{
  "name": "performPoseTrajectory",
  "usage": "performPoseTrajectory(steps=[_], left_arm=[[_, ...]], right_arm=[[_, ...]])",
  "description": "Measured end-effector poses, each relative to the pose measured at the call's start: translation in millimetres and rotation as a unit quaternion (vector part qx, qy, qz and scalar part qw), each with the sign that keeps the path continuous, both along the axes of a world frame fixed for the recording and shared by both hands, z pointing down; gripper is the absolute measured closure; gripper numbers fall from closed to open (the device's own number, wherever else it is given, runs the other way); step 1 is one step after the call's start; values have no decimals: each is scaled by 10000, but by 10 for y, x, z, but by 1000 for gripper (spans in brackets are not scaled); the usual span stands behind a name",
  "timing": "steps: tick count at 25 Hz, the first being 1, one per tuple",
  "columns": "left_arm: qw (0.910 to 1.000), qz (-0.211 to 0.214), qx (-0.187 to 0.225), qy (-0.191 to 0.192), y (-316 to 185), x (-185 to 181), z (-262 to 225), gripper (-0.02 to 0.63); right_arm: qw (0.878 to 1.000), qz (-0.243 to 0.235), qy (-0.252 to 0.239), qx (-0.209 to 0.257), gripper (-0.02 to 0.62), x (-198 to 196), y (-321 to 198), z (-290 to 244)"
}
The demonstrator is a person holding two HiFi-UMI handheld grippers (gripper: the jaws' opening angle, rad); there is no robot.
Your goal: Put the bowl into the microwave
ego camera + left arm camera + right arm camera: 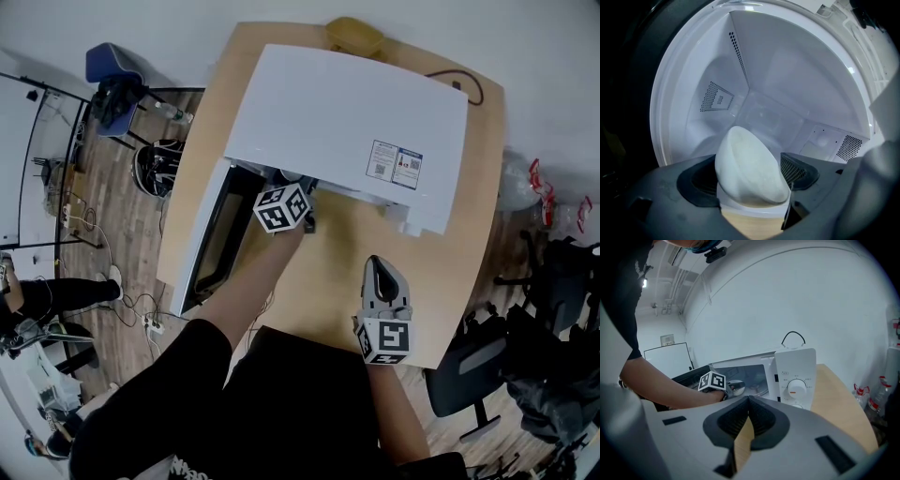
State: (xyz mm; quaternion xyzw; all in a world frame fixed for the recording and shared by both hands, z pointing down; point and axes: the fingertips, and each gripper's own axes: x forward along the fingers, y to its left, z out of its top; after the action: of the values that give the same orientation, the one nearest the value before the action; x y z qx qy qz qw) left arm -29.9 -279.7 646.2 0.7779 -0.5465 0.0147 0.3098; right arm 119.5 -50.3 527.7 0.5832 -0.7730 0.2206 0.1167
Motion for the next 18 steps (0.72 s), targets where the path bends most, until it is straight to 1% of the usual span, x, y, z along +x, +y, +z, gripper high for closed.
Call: performPoseTrajectory(steps=[3, 6, 9, 13, 17, 18], left_arm=[[9999, 35, 11, -153, 12, 15, 11, 239], [9998, -47, -49, -191, 6, 34, 11, 239], [9998, -154, -140, 25, -9, 48, -33, 239], [9998, 0, -139, 108, -52, 195, -82, 241], [9989, 36, -32, 464, -85, 340, -188, 241], [9988, 18, -45, 496, -89, 357, -191, 241]], right_arm=[[10000, 0, -2, -17, 535, -12, 18, 14], [10000, -12, -31, -31, 535, -42, 29, 27], [9999, 2, -92, -65, 535, -70, 34, 37], [9999, 22, -96, -61, 535, -74, 43, 29], [9999, 32, -96, -92, 535, -59, 61, 40], [9999, 43, -95, -93, 535, -52, 61, 40]])
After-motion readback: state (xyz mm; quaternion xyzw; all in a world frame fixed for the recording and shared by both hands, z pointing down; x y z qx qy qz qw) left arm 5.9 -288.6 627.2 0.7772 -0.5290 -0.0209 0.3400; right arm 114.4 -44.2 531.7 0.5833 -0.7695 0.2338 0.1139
